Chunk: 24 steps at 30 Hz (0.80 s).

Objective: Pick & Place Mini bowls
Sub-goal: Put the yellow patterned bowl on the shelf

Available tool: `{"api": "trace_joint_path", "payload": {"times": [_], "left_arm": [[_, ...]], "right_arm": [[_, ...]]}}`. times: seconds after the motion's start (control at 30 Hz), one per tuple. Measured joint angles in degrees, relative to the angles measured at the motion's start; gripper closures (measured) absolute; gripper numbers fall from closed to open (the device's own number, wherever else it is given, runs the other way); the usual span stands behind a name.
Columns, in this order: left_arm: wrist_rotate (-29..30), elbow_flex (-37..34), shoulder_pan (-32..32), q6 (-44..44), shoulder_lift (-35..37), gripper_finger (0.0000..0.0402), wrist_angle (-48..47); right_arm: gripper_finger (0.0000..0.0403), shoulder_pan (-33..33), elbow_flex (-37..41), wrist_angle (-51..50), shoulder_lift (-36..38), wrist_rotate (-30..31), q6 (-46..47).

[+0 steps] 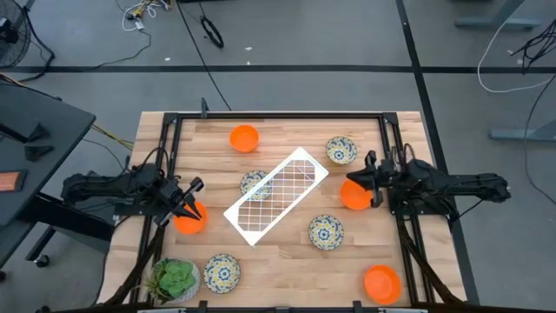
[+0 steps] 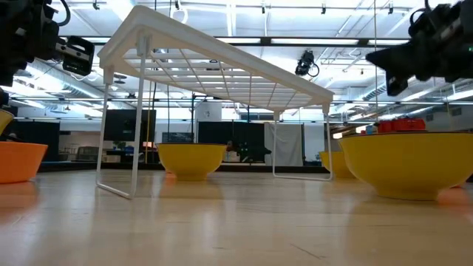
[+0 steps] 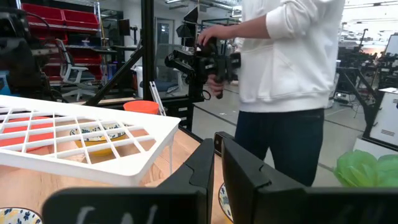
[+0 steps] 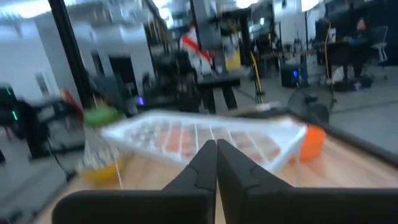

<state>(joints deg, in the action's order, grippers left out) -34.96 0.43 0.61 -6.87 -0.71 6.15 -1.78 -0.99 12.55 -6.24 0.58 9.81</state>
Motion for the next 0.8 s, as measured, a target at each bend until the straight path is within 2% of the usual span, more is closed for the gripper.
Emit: {"api": "trace_joint_path", "payload": {"times": [0.23, 0.4, 0.53, 0.67, 0.8], "left_arm": [[0.0, 0.0, 0.0, 0.0, 0.0, 0.0365, 0.0], [0.0, 0.0, 0.0, 0.0, 0.0, 0.0365, 0.0], [0.0, 0.0, 0.0, 0.0, 0.0, 0.0365, 0.0], [0.0, 0.0, 0.0, 0.0, 0.0, 0.0365, 0.0], [0.0, 0.0, 0.0, 0.0, 0.0, 0.0365, 0.0]], "right_arm": [[0.0388, 0.0, -0.1, 10.9, 0.0, 1.9, 0.3], [0.0388, 0.0, -5.1, 8.3, -0.1, 5.8, -0.2], [0.0388, 0.0, -11.5, 1.2, -0.7, 9.5, -2.4], [0.0388, 0.0, -19.2, -10.3, -2.4, 12.4, -5.8], [0.0388, 0.0, -26.4, -20.7, -4.8, 12.7, -7.1]]}}
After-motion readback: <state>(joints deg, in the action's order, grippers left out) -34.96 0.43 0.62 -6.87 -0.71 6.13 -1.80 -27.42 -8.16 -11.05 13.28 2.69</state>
